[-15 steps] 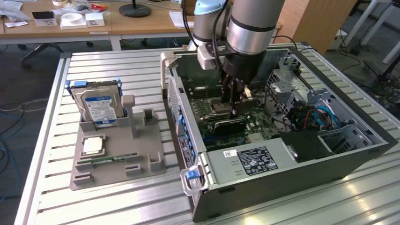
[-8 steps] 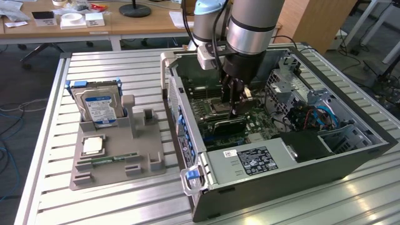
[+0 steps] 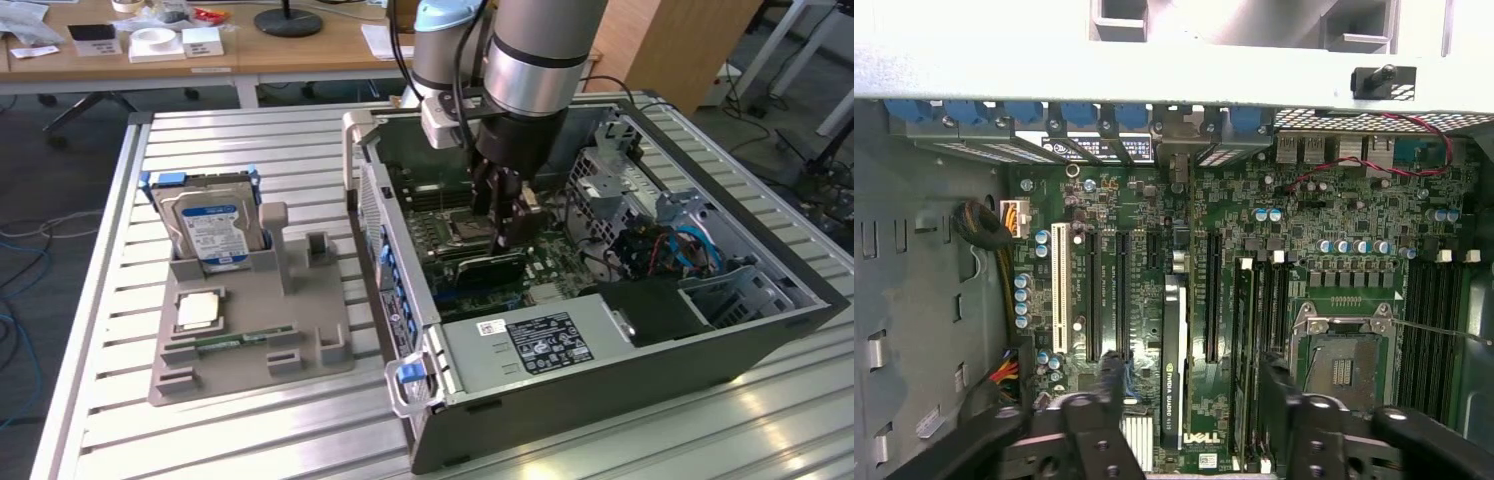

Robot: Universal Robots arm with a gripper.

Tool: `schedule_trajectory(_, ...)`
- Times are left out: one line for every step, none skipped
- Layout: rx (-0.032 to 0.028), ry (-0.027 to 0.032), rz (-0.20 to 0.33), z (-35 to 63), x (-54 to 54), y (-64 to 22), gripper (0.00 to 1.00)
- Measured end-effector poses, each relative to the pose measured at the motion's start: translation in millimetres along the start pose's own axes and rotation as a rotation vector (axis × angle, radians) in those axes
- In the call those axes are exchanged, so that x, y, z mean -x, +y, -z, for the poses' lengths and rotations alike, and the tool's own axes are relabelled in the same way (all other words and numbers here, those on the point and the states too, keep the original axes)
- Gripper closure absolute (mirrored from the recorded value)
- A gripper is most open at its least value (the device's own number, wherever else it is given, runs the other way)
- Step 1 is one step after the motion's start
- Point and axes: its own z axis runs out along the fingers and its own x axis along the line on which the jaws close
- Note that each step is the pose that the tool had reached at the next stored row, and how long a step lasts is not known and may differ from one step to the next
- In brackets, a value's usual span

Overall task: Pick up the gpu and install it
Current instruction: 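Press down on the gpu until it lock into place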

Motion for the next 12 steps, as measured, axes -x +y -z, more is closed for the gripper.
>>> schedule_trajectory(0.0000, 0.0000, 0.000, 0.0, 0.0, 0.0, 0.36)
schedule_trajectory(0.0000, 0.0000, 0.000, 0.0, 0.0, 0.0, 0.30)
schedule_trajectory(0.0000, 0.0000, 0.000, 0.0, 0.0, 0.0, 0.30)
schedule_trajectory(0.0000, 0.0000, 0.000, 0.0, 0.0, 0.0, 0.24)
schedule_trajectory(0.0000, 0.0000, 0.000, 0.0, 0.0, 0.0, 0.24)
schedule_trajectory(0.0000, 0.0000, 0.000, 0.0, 0.0, 0.0, 0.18)
schedule_trajectory(0.0000, 0.0000, 0.000, 0.0, 0.0, 0.0, 0.18)
schedule_trajectory(0.0000, 0.0000, 0.000, 0.0, 0.0, 0.0, 0.18)
schedule_trajectory(0.0000, 0.0000, 0.000, 0.0, 0.0, 0.0, 0.18)
schedule_trajectory(0.0000, 0.0000, 0.000, 0.0, 0.0, 0.0, 0.18)
schedule_trajectory(0.0000, 0.0000, 0.000, 0.0, 0.0, 0.0, 0.19)
schedule_trajectory(0.0000, 0.0000, 0.000, 0.0, 0.0, 0.0, 0.25)
